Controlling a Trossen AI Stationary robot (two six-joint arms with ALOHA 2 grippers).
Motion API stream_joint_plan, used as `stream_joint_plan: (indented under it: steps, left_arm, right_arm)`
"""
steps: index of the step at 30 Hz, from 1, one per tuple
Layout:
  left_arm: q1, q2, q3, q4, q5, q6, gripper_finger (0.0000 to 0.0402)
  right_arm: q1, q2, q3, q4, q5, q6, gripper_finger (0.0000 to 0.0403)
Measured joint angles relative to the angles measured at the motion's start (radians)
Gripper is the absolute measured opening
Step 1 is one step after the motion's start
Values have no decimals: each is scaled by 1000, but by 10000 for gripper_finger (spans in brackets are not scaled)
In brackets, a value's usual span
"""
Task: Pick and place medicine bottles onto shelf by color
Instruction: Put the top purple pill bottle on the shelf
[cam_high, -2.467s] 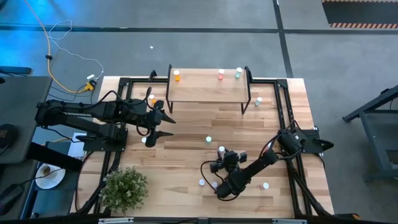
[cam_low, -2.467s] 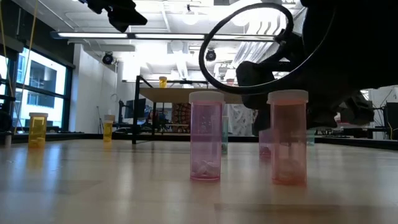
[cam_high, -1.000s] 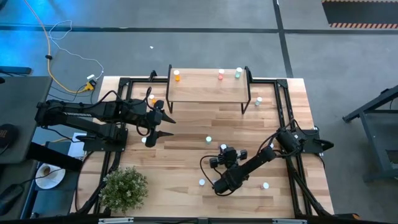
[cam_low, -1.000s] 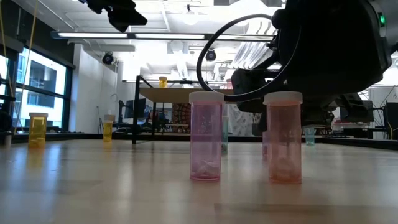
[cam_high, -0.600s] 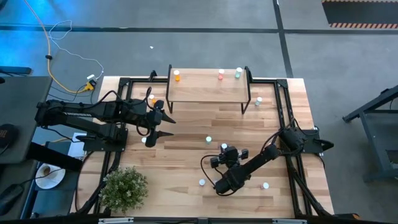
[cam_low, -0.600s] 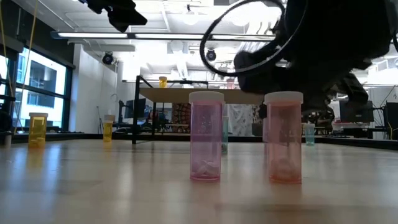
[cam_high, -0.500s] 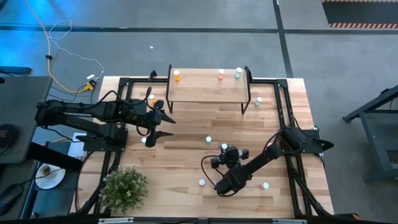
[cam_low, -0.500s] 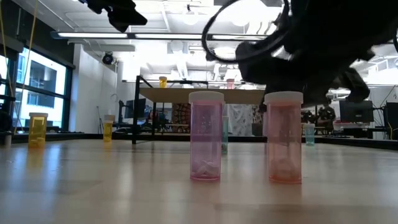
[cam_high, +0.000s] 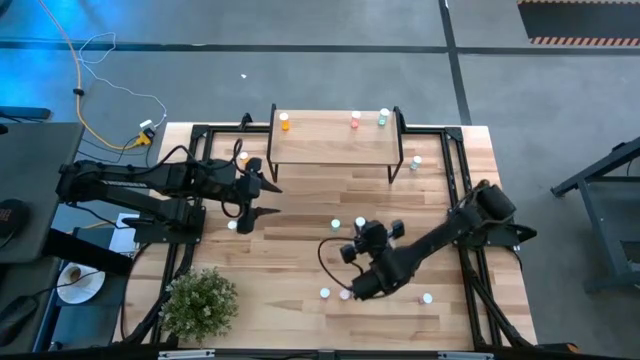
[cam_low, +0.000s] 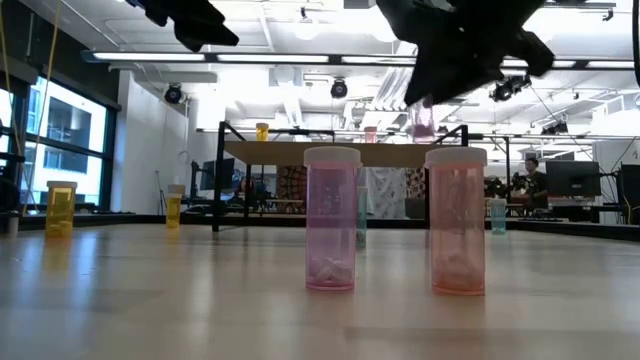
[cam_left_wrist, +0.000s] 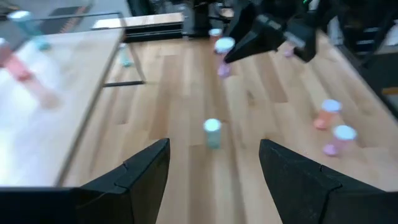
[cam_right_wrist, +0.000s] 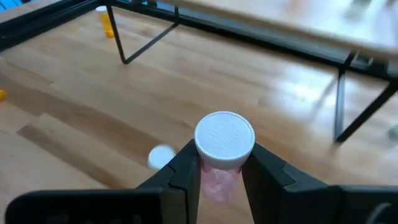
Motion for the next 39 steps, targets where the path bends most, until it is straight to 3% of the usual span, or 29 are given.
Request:
stream_joint_plan:
  steps: [7, 12, 18, 24, 34, 39]
  left_arm:
    - [0, -53, 0, 1, -24, -5, 236]
    - [0, -108, 0, -15, -22, -41, 236]
    - [0, -151, 0, -44, -2, -62, 236]
    - [0, -154, 0, -53, -3, -62, 236]
    - [0, -154, 0, -54, -6, -65, 236]
    - [0, -154, 0, -54, -5, -64, 236]
  right_arm:
    - [-90, -105, 0, 75, 2, -331, 85]
    - [-184, -176, 0, 223, -35, -666, 85]
    - [-327, -238, 0, 472, -168, -1115, 85]
    - [-481, -250, 0, 742, -347, -1458, 85]
    - [-675, -244, 0, 1023, -538, -1656, 85]
    - [-722, -206, 0, 1128, -561, -1707, 85]
